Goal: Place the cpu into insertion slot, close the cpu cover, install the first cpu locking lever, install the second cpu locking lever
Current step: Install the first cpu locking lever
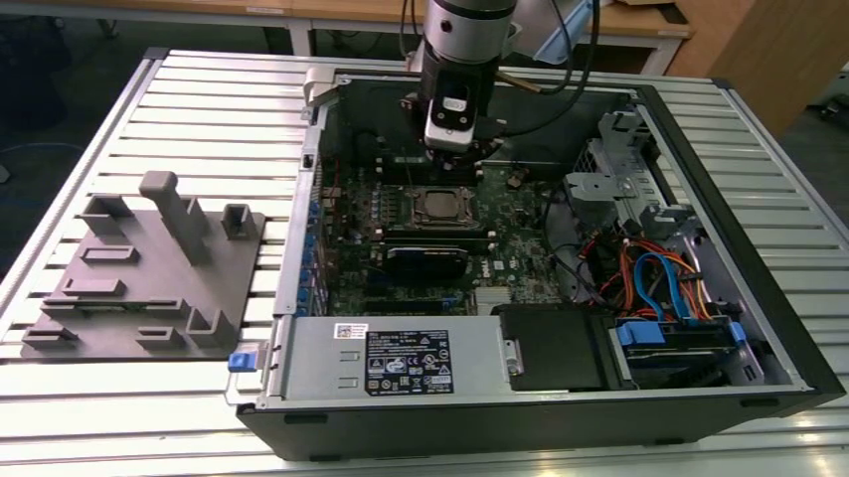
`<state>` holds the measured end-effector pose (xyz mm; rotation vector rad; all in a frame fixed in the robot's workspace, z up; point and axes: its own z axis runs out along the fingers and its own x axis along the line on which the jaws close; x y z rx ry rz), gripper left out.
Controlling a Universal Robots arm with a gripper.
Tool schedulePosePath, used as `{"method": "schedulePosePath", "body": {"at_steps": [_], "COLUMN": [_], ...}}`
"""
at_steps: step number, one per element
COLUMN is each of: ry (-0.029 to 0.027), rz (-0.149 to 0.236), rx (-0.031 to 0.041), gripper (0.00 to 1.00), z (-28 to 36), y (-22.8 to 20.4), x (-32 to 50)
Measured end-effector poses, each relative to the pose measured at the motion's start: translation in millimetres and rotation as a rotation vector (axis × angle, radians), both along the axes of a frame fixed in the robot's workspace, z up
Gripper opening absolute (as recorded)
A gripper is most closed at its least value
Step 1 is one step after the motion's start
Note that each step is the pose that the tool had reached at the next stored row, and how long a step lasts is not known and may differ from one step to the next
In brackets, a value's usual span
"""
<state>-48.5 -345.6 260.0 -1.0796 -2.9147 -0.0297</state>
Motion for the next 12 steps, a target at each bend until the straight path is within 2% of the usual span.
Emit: {"method": "schedulePosePath", "body": {"at_steps": [3, 8, 9, 12], "ry": [-0.0003, -0.0042, -0.0044, -0.0043], "rz": [0.000, 0.001, 0.006, 0.057], "rx": [0.0000, 0.0001, 0.0002, 0.0002], "gripper": [0.10, 0.10, 0.10, 0.10], "z": [0.0, 3.1, 3.0, 3.1], "y": [0.0, 0.0, 0.0, 0.0], "x": [-0.2, -0.7, -0.7, -0.8]}}
